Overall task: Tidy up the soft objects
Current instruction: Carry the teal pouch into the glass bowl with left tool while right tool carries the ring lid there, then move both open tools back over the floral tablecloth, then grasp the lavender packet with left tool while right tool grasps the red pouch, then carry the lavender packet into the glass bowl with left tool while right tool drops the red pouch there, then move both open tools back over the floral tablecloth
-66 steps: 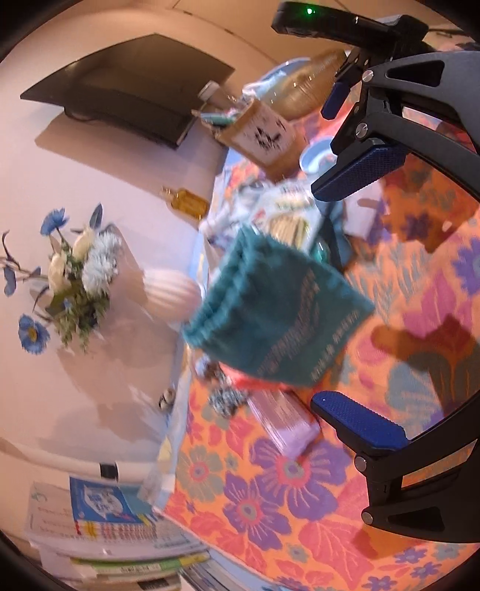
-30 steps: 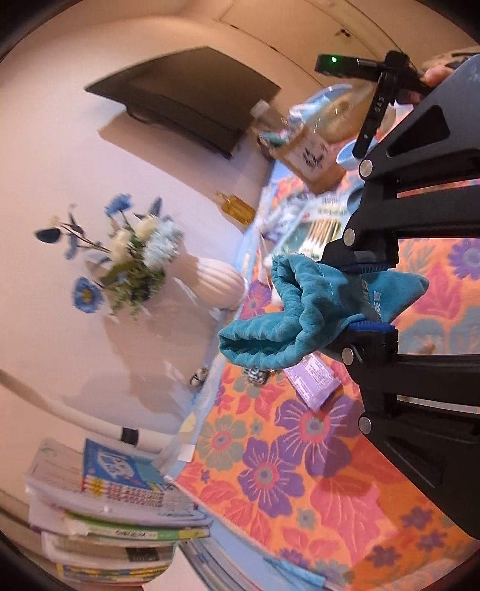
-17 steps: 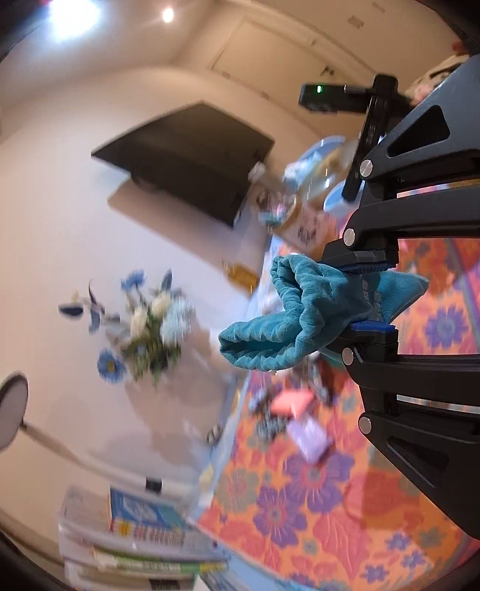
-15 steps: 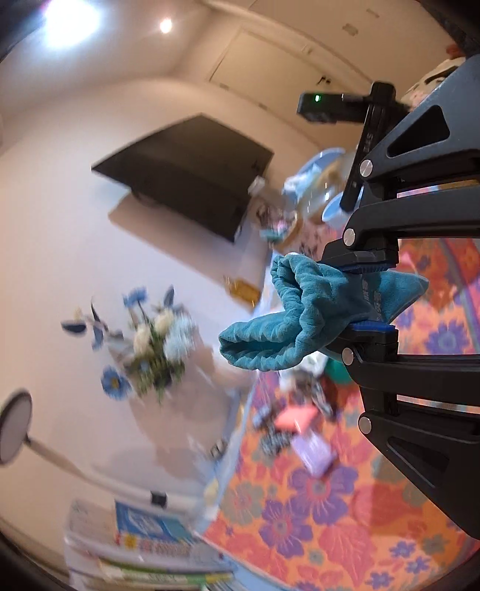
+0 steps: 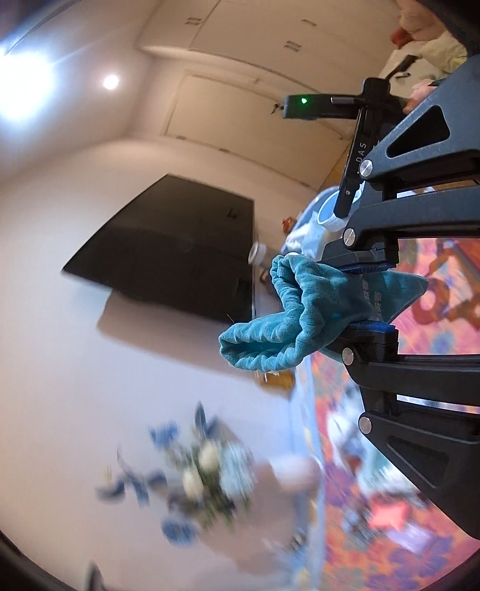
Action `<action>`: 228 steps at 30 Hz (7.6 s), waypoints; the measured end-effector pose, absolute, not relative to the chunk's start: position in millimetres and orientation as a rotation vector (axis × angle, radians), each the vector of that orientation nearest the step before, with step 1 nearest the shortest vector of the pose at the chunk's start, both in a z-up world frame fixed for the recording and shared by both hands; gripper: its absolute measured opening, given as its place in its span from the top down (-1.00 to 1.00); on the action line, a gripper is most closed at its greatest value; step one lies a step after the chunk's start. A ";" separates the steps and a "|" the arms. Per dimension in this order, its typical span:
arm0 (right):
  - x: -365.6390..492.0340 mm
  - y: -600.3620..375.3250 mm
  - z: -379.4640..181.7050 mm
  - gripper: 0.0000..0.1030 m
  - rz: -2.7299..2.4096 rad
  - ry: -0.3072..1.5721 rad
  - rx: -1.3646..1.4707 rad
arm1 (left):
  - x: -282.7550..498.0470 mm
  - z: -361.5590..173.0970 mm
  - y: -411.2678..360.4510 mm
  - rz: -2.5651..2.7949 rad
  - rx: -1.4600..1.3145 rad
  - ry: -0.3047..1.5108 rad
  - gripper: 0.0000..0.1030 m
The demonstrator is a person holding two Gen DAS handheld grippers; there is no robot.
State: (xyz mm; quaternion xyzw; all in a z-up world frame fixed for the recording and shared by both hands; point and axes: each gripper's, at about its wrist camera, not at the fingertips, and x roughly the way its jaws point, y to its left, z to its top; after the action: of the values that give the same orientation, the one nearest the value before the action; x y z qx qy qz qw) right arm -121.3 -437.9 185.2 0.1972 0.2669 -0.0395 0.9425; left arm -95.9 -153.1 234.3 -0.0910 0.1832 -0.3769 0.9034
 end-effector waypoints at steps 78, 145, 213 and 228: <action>-46.8 -232.2 61.9 -0.62 0.347 0.846 0.136 | -30.0 35.0 51.3 -0.070 -0.070 0.900 -0.74; -78.5 -300.3 59.0 0.24 0.097 1.058 0.117 | -113.8 44.3 -43.0 -0.344 -0.031 0.781 0.24; -112.5 -579.5 116.4 -0.37 -0.287 0.688 0.651 | -42.2 168.4 -330.6 -0.784 0.089 0.596 -0.55; -106.4 -438.1 154.8 -0.39 0.013 0.705 0.400 | -121.6 224.3 -132.8 -0.526 -0.001 0.352 -0.64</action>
State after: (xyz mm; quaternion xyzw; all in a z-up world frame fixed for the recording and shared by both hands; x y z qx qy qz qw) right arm -106.4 -438.1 154.8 0.1943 0.3430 0.0062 0.9190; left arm -121.6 -132.8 224.3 -0.0006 0.1732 -0.2585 0.9503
